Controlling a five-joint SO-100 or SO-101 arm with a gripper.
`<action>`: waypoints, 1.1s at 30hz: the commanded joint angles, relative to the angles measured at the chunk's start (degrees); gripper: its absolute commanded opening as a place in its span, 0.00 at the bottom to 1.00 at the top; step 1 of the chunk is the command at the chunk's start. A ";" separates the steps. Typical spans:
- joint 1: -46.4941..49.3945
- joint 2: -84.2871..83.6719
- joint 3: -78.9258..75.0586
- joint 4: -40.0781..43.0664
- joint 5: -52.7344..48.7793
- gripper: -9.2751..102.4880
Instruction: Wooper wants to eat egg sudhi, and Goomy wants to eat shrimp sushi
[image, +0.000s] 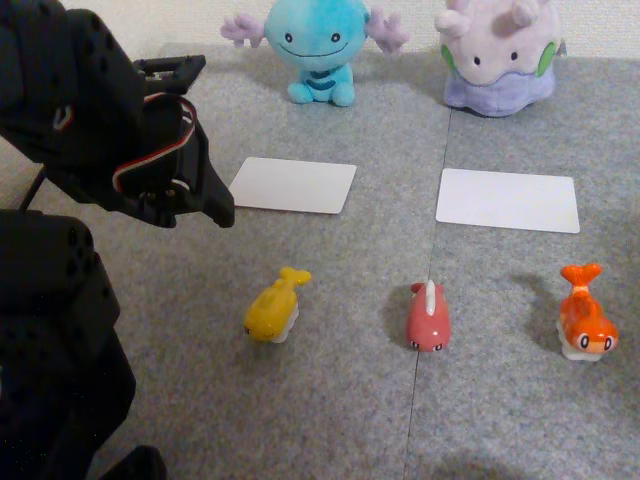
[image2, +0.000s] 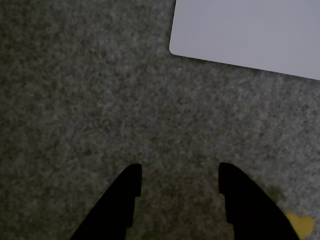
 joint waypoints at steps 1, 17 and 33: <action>-0.09 2.11 3.60 -4.75 -0.09 0.24; 0.35 2.20 1.14 1.23 -2.02 0.25; 23.55 1.67 -22.15 41.13 -26.72 0.25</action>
